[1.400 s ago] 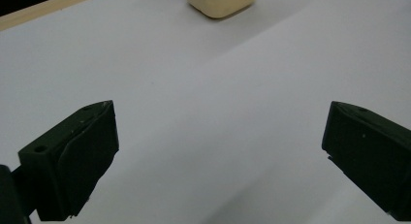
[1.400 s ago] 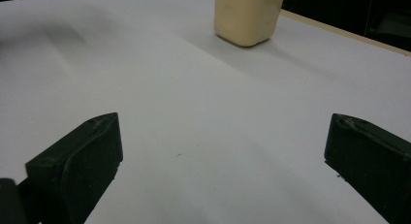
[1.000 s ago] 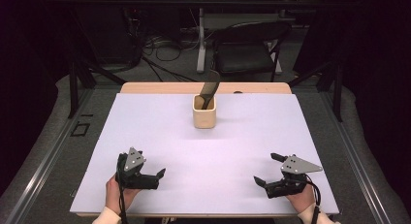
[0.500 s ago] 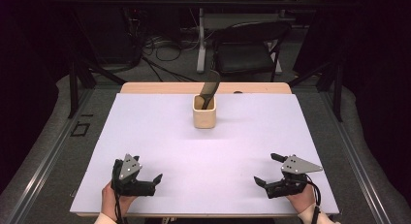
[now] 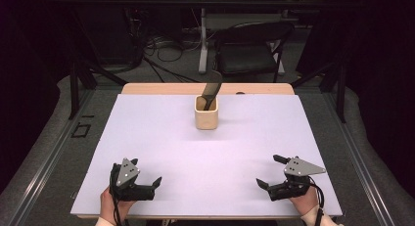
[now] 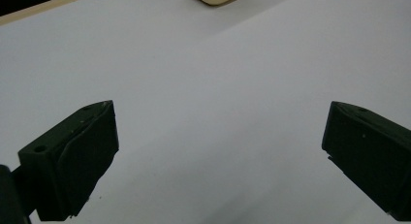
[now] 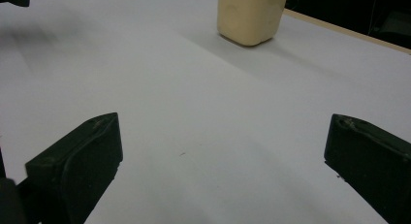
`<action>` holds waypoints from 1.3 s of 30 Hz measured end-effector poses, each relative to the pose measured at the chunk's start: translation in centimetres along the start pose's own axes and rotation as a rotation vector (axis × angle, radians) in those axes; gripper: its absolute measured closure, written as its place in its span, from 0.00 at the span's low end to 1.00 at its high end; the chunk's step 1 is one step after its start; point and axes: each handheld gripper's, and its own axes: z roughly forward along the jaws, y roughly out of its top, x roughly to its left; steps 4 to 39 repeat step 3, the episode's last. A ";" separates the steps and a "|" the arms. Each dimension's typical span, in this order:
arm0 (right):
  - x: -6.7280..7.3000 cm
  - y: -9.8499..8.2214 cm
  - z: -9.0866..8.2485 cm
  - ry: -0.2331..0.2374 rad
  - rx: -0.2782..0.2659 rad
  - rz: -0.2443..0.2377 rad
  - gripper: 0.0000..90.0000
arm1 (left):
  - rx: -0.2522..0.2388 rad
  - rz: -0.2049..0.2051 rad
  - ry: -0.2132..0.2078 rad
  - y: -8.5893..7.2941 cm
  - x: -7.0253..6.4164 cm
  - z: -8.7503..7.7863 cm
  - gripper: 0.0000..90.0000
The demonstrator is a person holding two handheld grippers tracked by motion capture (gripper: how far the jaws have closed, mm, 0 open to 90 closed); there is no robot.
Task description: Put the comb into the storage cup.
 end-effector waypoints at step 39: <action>0.0 0.0 0.0 0.000 -0.002 -0.001 0.00 | -0.003 0.003 0.005 0.0 0.2 -0.1 0.00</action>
